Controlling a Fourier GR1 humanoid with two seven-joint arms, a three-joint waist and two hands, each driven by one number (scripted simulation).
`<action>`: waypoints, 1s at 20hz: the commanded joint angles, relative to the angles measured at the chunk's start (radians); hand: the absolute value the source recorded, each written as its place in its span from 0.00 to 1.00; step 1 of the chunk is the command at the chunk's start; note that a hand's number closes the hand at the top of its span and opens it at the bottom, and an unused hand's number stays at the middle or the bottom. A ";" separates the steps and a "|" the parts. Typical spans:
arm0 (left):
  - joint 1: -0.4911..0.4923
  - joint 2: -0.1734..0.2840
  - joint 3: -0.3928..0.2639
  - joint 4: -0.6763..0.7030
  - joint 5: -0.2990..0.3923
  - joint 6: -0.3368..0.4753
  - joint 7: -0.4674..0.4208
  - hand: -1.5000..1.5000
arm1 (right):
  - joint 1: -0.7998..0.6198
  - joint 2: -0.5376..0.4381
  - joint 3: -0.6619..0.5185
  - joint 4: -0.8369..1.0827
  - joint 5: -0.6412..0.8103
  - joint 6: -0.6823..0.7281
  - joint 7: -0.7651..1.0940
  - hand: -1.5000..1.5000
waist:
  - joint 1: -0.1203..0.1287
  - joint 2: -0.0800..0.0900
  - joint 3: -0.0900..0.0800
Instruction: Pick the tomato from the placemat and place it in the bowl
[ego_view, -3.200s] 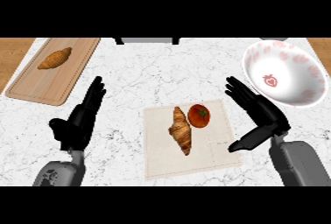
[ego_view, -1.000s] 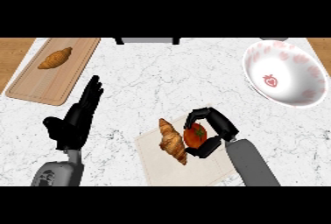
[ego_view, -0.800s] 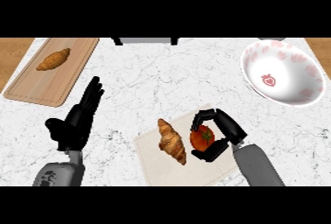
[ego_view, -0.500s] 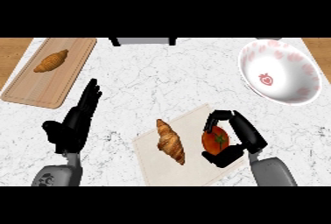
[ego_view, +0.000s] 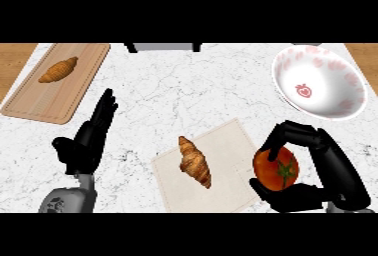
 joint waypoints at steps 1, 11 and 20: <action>0.050 -0.018 -0.032 -0.060 -0.011 0.005 0.002 0.50 | -0.029 -0.013 -0.009 -0.234 0.064 -0.011 0.207 1.00 | 0.013 0.000 0.000; -0.003 -0.009 -0.006 0.013 0.006 -0.024 -0.006 0.50 | -0.423 -0.024 -0.123 -0.231 0.069 0.092 0.662 1.00 | 0.024 0.007 0.000; -0.001 0.000 0.013 0.012 0.012 -0.034 -0.020 0.50 | -0.615 -0.126 -0.275 0.064 0.029 0.132 0.635 1.00 | 0.026 0.007 0.001</action>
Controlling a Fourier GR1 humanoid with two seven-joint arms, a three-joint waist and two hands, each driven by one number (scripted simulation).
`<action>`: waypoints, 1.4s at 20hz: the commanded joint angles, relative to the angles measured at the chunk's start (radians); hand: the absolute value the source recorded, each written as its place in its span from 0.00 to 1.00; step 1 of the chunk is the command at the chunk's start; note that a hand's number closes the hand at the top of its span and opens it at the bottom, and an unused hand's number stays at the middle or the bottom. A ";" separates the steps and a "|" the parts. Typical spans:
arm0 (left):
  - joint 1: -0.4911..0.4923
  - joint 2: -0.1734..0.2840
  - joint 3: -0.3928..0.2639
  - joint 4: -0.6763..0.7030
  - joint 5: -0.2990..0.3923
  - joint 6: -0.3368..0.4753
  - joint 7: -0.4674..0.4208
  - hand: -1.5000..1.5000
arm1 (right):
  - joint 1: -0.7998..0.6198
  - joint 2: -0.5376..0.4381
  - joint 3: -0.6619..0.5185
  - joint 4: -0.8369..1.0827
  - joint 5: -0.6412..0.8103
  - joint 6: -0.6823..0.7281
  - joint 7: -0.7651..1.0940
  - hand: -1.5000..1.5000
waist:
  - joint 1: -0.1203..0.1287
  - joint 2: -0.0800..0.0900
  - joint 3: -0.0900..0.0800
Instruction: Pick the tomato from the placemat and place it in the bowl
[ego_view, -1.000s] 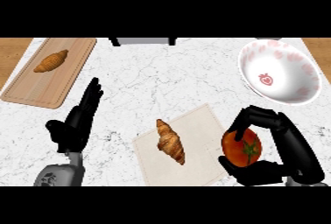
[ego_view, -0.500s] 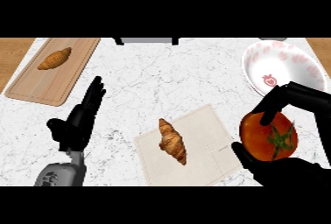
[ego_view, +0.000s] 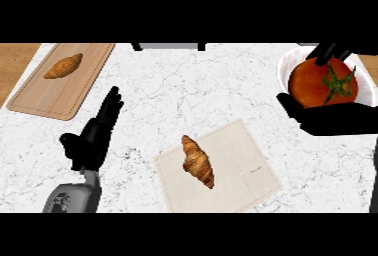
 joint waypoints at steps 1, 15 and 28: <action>-0.001 0.016 0.006 -0.051 0.014 -0.016 0.053 0.50 | -0.013 -0.076 -0.037 0.112 0.052 0.018 -0.051 1.00 | 0.002 0.000 0.001; 0.030 -0.012 -0.018 -0.007 -0.011 -0.010 -0.030 0.50 | -0.114 -0.222 -0.094 0.801 0.287 -0.211 -0.505 1.00 | 0.012 0.005 0.001; 0.031 0.011 0.004 -0.046 0.025 -0.045 -0.002 0.50 | -0.222 -0.265 -0.202 1.412 0.268 -0.279 -0.773 1.00 | 0.032 0.011 0.002</action>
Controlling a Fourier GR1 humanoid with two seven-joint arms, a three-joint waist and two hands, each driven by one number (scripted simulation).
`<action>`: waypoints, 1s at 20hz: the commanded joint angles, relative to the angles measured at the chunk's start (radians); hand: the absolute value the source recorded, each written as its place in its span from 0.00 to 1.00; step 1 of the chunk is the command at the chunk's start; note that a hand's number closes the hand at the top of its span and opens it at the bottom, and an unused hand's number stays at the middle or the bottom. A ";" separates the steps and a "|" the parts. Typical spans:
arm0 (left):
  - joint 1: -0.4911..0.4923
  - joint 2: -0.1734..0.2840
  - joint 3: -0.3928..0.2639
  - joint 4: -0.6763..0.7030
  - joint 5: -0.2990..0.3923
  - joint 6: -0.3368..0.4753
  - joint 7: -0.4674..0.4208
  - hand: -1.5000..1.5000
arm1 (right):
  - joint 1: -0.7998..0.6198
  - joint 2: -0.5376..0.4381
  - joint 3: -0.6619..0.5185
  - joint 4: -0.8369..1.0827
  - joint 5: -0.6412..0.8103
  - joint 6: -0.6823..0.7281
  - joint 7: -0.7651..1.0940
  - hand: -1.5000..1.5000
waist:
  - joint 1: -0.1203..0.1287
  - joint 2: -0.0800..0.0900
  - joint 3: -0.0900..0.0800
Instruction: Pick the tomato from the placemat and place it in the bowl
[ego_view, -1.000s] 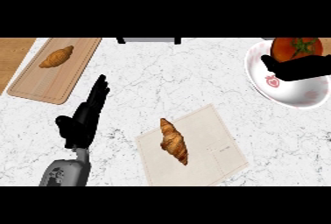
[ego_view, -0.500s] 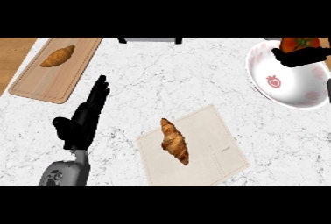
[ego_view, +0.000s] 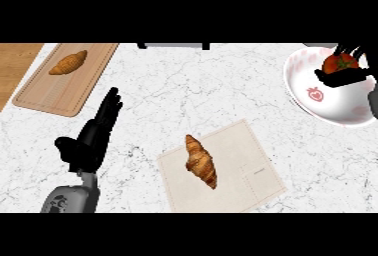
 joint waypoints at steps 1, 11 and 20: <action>-0.007 -0.027 -0.032 0.015 -0.032 0.024 0.005 0.50 | -0.038 -0.021 -0.044 0.187 -0.041 0.056 -0.079 0.00 | 0.003 0.004 0.001; -0.042 -0.015 0.002 0.030 -0.016 0.025 0.010 0.50 | -0.077 -0.051 -0.176 0.291 -0.206 0.161 -0.368 0.00 | -0.009 0.000 0.001; -0.013 -0.019 -0.013 -0.054 -0.007 0.019 0.070 0.50 | -0.123 -0.145 -0.309 0.340 -0.354 0.250 -0.315 0.00 | -0.017 -0.008 0.000</action>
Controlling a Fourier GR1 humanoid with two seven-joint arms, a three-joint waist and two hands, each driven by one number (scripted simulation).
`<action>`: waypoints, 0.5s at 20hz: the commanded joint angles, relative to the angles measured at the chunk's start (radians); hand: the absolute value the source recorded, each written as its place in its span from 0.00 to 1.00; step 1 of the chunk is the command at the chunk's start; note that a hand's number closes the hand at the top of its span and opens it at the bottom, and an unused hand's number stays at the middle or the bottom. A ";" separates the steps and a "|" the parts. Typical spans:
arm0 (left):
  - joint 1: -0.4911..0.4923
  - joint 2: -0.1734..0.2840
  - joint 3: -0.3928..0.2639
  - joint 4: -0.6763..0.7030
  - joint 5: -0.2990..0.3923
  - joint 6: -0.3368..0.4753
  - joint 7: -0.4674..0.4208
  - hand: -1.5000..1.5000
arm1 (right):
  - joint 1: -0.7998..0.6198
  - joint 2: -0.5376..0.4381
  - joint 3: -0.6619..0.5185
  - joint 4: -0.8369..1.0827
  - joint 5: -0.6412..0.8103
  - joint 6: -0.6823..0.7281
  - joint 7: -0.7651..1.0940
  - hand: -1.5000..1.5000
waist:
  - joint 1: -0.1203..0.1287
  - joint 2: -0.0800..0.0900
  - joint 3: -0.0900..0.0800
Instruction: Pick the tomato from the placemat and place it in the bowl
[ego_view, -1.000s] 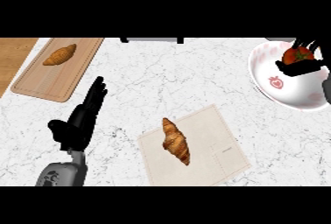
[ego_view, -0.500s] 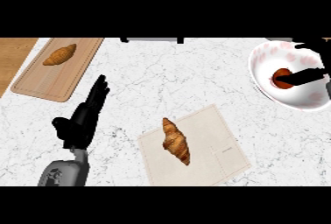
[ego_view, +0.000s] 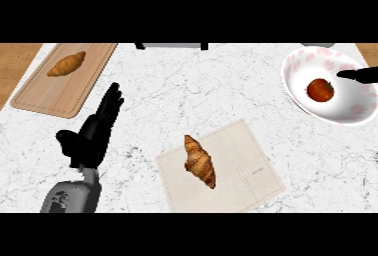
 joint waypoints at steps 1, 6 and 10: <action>0.041 -0.022 -0.030 -0.026 -0.027 0.022 -0.010 0.50 | -0.007 -0.052 -0.042 0.019 -0.061 0.075 0.045 0.00 | -0.007 -0.004 -0.001; 0.040 0.015 0.006 0.018 0.004 -0.025 -0.036 0.50 | 0.042 -0.113 -0.105 0.047 -0.152 0.210 0.026 0.00 | -0.011 -0.003 -0.001; 0.007 -0.017 -0.018 -0.002 -0.027 0.019 0.010 0.50 | 0.069 -0.178 -0.116 0.068 -0.189 0.343 0.010 0.00 | -0.009 -0.002 0.000</action>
